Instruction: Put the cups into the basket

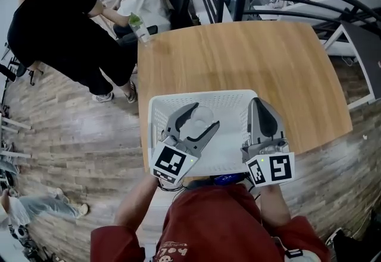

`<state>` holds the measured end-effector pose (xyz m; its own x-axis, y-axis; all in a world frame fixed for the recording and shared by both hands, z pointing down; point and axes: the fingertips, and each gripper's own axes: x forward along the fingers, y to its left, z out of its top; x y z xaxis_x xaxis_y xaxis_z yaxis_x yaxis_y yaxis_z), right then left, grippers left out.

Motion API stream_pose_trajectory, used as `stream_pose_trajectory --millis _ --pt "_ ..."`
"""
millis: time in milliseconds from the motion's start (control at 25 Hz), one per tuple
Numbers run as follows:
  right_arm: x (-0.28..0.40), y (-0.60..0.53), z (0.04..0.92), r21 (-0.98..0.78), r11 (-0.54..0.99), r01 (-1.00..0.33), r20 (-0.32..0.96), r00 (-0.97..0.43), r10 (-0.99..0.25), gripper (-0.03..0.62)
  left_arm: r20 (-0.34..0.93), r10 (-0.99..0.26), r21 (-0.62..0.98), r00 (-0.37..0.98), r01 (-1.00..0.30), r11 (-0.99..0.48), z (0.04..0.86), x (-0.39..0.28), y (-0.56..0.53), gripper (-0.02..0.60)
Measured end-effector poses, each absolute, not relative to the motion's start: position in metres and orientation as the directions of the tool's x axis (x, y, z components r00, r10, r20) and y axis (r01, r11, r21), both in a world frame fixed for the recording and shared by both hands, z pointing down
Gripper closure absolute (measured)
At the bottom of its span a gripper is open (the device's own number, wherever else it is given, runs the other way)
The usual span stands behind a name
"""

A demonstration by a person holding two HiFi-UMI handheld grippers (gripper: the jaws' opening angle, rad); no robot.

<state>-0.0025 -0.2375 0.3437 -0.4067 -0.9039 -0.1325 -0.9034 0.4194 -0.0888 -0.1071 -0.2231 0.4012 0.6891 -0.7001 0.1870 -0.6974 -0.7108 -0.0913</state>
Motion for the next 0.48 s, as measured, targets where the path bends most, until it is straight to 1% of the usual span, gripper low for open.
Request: stream_pose_trajectory --millis 240,480 --pt "0.003 -0.240 0.344 -0.093 0.414 -0.905 -0.132 -0.401 -0.906 0.589 0.257 -0.622 -0.088 0.740 -0.623 -0.777 0.425 -0.088 -0.225 0.291" --pt "0.009 -0.241 0.346 -0.102 0.403 -0.909 -0.128 -0.390 -0.912 0.589 0.318 -0.581 -0.049 0.749 -0.599 -0.799 0.450 -0.080 -0.233 0.291"
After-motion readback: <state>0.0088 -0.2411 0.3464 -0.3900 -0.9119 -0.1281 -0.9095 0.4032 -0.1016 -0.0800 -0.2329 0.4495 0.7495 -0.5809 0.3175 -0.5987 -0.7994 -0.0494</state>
